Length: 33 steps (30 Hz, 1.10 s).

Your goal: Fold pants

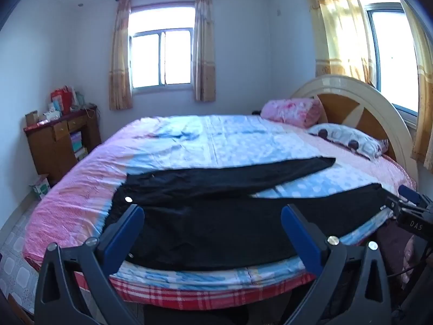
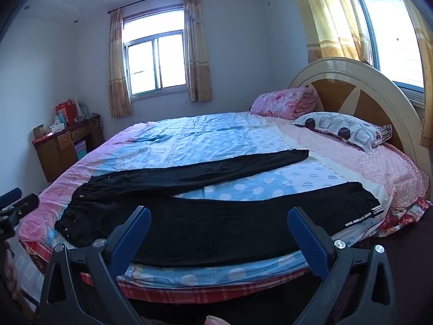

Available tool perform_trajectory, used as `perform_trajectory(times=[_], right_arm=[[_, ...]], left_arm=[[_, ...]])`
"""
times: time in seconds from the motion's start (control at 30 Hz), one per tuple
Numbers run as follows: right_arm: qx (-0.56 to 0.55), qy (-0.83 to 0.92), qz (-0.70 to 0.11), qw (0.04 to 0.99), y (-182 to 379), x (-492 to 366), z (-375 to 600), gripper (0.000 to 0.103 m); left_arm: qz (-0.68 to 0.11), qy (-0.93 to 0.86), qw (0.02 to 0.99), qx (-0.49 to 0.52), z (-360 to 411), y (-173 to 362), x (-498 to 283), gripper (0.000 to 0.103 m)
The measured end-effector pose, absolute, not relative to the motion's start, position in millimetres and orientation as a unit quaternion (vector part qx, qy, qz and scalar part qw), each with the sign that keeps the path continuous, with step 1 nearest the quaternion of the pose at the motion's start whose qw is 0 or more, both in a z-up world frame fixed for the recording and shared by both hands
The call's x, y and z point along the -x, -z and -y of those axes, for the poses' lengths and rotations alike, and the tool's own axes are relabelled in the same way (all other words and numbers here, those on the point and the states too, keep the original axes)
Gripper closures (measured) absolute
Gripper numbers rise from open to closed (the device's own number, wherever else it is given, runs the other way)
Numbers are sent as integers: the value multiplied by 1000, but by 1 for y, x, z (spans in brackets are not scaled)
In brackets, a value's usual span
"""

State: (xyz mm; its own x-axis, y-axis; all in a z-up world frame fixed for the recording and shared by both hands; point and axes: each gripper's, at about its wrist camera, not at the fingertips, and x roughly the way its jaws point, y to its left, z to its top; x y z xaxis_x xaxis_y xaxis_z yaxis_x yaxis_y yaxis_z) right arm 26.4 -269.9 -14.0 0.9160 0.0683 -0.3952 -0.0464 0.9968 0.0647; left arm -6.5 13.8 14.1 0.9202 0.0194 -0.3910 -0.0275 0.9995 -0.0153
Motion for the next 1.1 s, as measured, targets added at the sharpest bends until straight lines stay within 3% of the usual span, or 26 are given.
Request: perform_trajectory(times=[1.1], right_arm=[[-27,-18,-214,976,18,-36,282,1]], left_arm=[[-208,-14,978,25,-21,-15,3,0]])
